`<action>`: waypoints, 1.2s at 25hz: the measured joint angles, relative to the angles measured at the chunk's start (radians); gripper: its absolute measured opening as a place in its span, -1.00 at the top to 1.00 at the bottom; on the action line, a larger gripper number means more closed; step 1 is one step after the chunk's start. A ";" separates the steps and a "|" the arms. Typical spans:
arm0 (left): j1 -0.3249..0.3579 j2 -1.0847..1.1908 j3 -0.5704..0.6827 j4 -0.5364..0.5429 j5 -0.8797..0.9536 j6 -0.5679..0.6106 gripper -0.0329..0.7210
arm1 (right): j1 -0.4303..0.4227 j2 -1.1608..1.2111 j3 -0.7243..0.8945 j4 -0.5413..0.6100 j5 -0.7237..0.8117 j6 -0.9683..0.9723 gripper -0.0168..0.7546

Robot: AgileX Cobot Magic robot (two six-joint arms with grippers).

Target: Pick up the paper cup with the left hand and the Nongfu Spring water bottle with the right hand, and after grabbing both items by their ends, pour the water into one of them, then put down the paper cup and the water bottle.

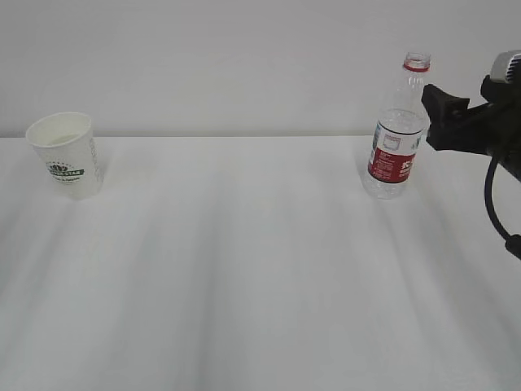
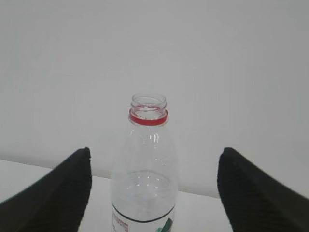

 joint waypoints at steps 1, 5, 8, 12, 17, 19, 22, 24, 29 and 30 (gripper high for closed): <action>0.000 -0.013 0.000 0.000 0.010 0.000 -0.64 | 0.000 -0.011 0.002 0.000 0.009 0.000 -0.62; 0.000 -0.061 0.001 -0.006 0.059 0.000 -0.64 | 0.000 -0.054 0.002 0.000 0.048 0.000 -0.62; 0.000 -0.099 0.001 -0.011 0.087 0.000 -0.64 | 0.000 -0.089 0.002 0.000 0.079 0.000 -0.60; 0.000 -0.155 0.001 -0.033 0.124 0.000 -0.64 | 0.000 -0.145 0.003 0.000 0.105 0.000 -0.59; 0.000 -0.224 0.005 -0.042 0.173 0.000 -0.64 | 0.000 -0.213 0.003 0.000 0.157 0.000 -0.58; 0.000 -0.245 -0.003 -0.044 0.216 0.000 -0.64 | 0.000 -0.240 0.003 0.000 0.182 0.000 -0.58; 0.000 -0.269 -0.035 -0.045 0.284 0.000 -0.63 | 0.000 -0.279 0.003 0.000 0.222 0.000 -0.58; 0.000 -0.285 -0.063 -0.046 0.325 0.000 -0.63 | 0.000 -0.303 0.004 0.000 0.248 0.000 -0.58; 0.000 -0.320 -0.126 -0.046 0.445 0.000 -0.63 | 0.000 -0.371 0.005 0.000 0.337 0.000 -0.58; 0.000 -0.328 -0.137 -0.046 0.475 0.000 -0.62 | 0.000 -0.383 0.005 0.000 0.355 0.000 -0.58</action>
